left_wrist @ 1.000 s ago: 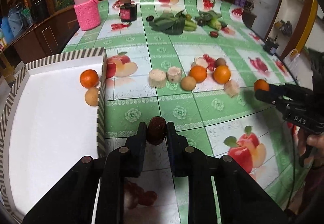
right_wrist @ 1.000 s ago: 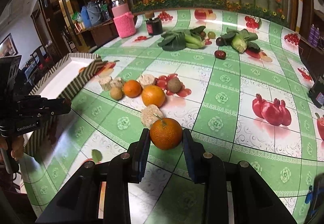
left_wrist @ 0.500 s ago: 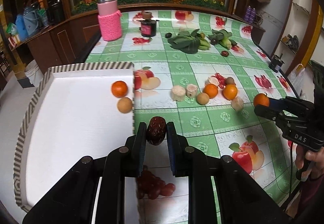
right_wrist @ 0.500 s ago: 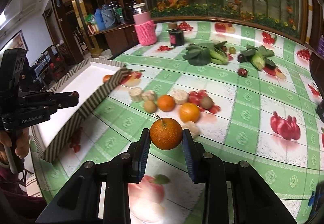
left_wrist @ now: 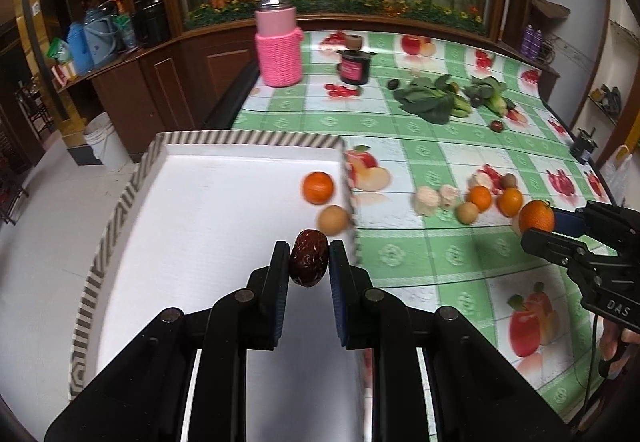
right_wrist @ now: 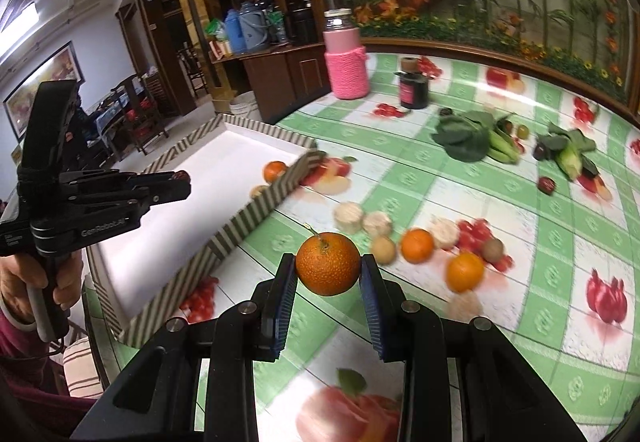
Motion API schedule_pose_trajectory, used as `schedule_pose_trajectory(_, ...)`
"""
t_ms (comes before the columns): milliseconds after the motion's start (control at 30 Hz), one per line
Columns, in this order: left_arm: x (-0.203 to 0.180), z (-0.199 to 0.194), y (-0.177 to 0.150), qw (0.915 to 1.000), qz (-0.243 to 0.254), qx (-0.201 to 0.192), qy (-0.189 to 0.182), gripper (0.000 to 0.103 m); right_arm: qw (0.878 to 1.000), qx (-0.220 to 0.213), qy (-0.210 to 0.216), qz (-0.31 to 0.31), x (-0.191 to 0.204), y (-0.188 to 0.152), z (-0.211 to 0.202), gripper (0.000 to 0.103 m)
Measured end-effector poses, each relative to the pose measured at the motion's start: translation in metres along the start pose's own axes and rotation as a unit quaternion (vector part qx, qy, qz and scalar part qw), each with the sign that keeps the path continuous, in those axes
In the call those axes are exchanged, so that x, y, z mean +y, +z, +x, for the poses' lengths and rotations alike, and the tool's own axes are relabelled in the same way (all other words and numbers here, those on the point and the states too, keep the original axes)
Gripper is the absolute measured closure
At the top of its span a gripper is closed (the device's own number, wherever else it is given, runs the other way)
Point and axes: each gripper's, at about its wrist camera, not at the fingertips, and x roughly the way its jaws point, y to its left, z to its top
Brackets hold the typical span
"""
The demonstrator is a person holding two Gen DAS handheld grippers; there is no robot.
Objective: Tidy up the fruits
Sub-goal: 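Carry the date and orange into the white tray and open both tools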
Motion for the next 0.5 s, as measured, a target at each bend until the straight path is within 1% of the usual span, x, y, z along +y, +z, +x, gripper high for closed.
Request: schedule_pose_trajectory(500,0.042,0.019,0.009,0.9991,-0.027,0.006,0.033,0.086,0.999,0.011,0.033,-0.031,0.041,0.03,0.037,0.071)
